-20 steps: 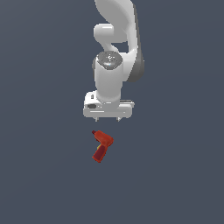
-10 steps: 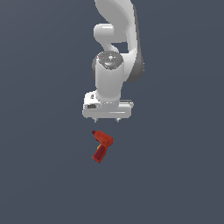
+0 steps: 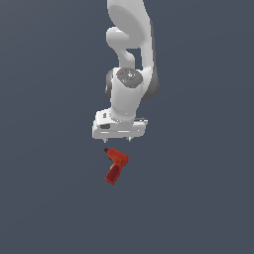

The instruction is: Pick up the object and move it to a goal position.

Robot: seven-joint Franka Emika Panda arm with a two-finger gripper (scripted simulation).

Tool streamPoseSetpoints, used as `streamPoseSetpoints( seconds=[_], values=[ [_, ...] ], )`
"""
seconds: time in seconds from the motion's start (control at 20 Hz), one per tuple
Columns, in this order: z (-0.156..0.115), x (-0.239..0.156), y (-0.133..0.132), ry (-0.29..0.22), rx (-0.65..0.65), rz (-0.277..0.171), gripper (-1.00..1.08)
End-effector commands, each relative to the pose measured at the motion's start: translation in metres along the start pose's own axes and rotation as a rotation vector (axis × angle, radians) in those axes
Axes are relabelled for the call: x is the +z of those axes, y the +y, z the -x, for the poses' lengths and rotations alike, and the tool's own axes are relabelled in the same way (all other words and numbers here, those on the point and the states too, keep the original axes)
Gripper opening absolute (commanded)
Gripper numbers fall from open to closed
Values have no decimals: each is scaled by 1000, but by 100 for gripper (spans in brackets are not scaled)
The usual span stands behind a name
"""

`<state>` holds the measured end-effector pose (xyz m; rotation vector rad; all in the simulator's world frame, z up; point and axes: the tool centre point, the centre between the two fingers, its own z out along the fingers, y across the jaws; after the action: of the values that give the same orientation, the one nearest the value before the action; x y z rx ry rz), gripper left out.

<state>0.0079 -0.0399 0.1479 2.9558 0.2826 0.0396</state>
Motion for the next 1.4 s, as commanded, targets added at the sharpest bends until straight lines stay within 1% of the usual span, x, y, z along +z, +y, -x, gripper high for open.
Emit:
streamPoseSetpoints(
  seconds=[0.0, 0.4, 0.65, 1.0, 1.35],
  values=[
    [0, 10, 3, 6, -60, 37, 108],
    [1, 47, 10, 26, -312, 160, 108],
    [3, 67, 8, 33, -465, 216, 108],
    [6, 85, 4, 38, -613, 257, 108],
    [8, 92, 2, 40, -672, 271, 108]
  ],
)
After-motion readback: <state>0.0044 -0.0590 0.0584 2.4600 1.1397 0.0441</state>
